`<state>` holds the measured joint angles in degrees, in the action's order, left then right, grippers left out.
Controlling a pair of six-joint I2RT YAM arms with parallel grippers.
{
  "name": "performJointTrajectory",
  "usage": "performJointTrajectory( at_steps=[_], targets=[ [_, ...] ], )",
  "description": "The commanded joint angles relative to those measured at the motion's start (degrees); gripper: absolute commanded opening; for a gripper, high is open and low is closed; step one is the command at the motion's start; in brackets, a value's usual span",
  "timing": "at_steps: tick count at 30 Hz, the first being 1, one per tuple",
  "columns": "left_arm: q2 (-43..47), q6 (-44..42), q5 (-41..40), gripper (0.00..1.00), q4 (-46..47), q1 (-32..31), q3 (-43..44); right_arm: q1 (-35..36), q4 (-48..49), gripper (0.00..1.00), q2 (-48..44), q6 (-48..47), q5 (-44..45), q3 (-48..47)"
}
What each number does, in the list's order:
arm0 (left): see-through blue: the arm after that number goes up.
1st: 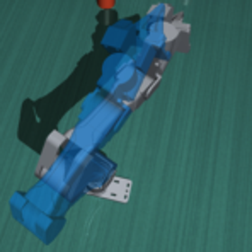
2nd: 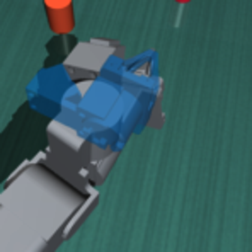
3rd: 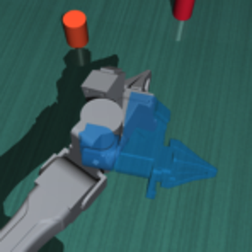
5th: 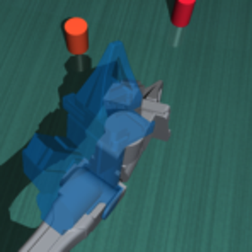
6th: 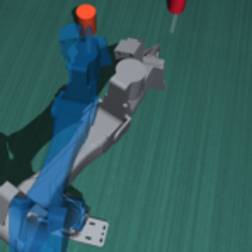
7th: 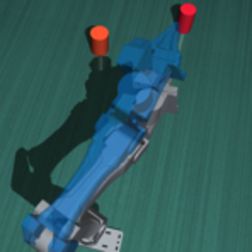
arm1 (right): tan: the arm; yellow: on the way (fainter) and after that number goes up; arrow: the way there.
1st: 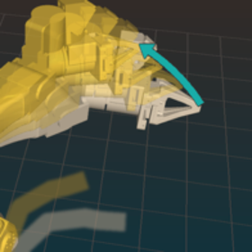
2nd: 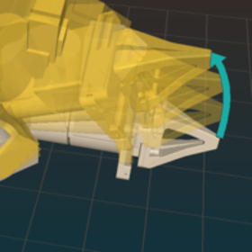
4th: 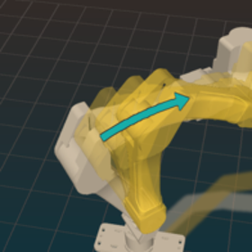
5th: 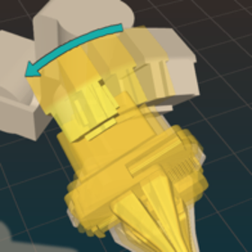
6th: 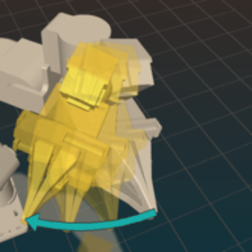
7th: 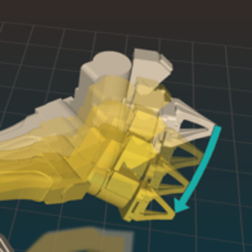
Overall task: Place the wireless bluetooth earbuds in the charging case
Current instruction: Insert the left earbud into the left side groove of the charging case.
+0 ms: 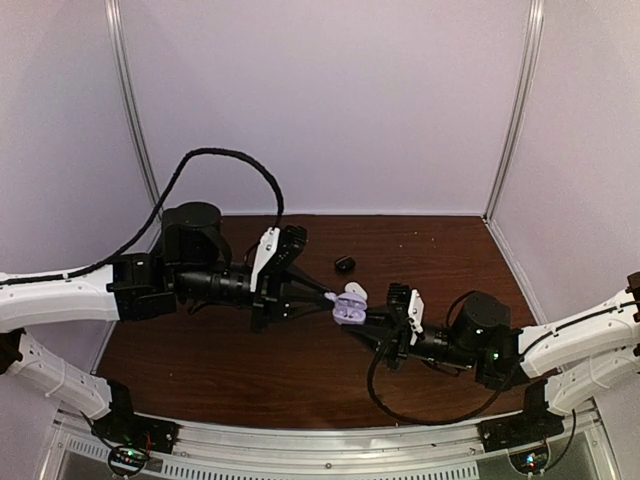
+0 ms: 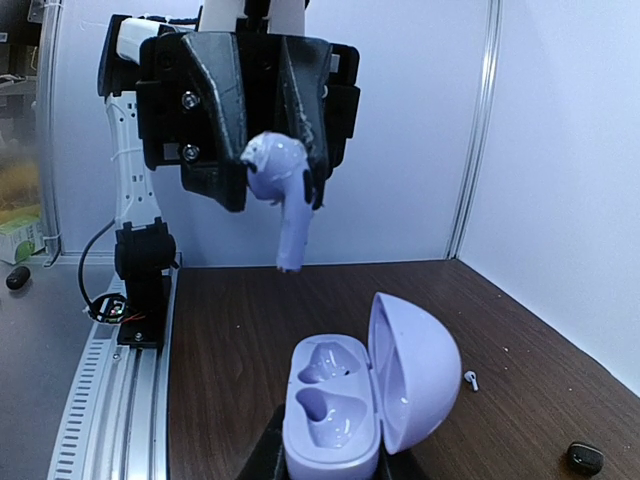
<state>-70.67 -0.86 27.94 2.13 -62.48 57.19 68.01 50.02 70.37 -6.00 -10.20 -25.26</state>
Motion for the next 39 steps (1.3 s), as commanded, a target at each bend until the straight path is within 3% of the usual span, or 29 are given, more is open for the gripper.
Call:
performJointTrajectory(
  at_steps=[1,39],
  targets=[
    [-1.23,0.69,1.34,0.13,4.18,-0.67,-0.32,-0.16,1.57,0.00,0.07,-0.06,-0.38,-1.79],
    [-3.57,-0.54,-0.74,0.12,-1.59,-0.89,1.42,-0.07,1.88,0.00,-1.46,-0.84,-2.49,-1.01]
  ],
)
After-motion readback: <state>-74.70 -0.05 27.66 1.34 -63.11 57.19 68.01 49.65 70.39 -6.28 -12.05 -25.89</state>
